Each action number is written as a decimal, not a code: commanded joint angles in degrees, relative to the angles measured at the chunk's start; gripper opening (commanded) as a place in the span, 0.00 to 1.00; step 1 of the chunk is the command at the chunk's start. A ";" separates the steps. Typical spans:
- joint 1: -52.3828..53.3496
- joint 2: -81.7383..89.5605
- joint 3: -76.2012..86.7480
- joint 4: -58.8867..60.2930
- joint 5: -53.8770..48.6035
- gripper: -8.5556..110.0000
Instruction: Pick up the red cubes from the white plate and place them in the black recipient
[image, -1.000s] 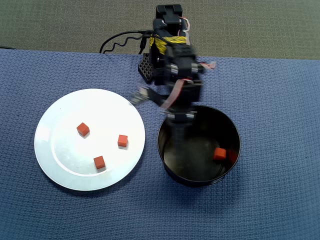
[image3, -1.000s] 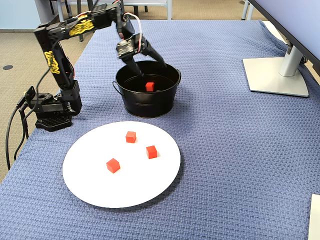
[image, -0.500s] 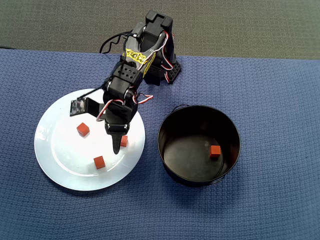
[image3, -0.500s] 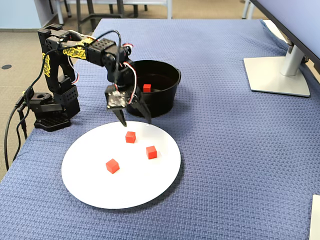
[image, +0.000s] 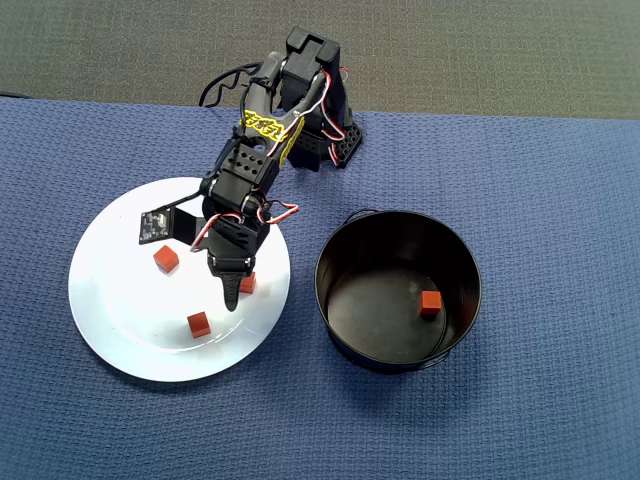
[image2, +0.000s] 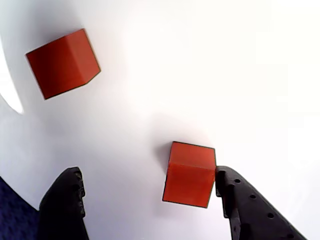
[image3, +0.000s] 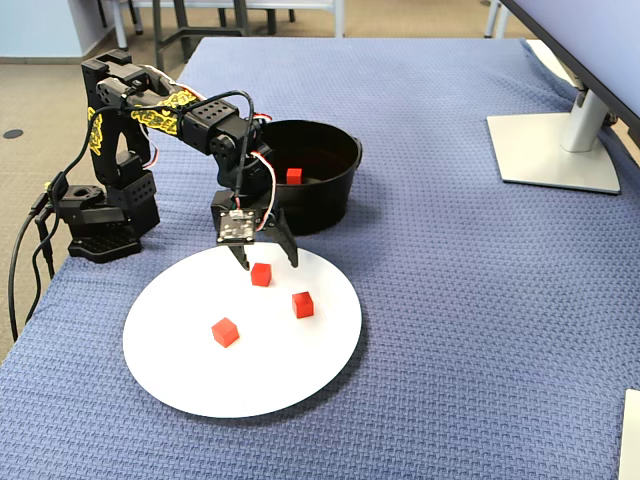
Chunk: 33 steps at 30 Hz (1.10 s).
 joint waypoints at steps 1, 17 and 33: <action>-0.26 1.85 0.62 -0.09 2.20 0.29; -2.37 2.29 5.80 -2.72 1.93 0.28; -3.16 -0.44 6.42 -5.45 2.11 0.24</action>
